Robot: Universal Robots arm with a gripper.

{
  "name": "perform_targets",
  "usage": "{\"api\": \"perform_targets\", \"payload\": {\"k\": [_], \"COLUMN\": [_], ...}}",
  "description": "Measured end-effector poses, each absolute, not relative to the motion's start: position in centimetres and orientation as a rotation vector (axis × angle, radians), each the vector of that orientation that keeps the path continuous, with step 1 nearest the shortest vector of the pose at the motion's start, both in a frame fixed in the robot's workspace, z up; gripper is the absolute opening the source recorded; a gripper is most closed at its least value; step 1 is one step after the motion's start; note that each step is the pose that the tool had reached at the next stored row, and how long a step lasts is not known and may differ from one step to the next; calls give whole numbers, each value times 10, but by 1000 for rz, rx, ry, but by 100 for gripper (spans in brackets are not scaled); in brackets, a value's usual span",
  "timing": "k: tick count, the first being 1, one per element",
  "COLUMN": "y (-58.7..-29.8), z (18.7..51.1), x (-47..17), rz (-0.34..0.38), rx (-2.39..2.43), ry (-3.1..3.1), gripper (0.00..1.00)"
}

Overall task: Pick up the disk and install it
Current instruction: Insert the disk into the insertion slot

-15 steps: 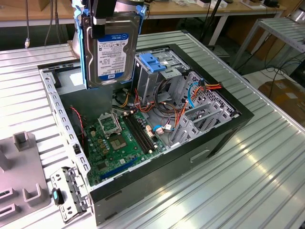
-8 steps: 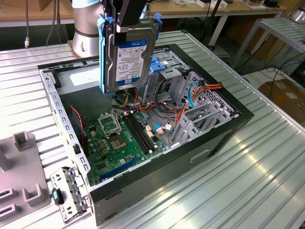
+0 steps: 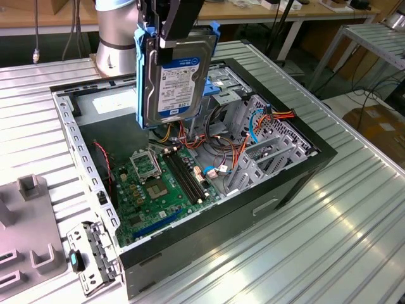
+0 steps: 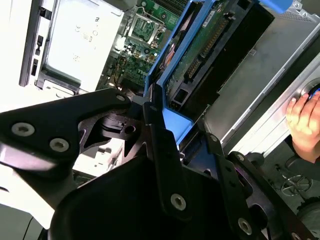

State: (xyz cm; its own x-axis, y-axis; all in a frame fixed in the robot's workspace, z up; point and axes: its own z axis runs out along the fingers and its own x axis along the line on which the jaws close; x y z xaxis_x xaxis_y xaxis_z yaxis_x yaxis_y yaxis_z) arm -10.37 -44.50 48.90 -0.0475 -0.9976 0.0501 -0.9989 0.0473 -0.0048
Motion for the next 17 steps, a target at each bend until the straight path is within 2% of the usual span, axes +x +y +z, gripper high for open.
{"api": "perform_targets", "payload": {"k": [17], "y": [-454], "z": [485], "x": [-102], "rz": [62], "rx": [2144], "ry": [-2248], "gripper": [37]}}
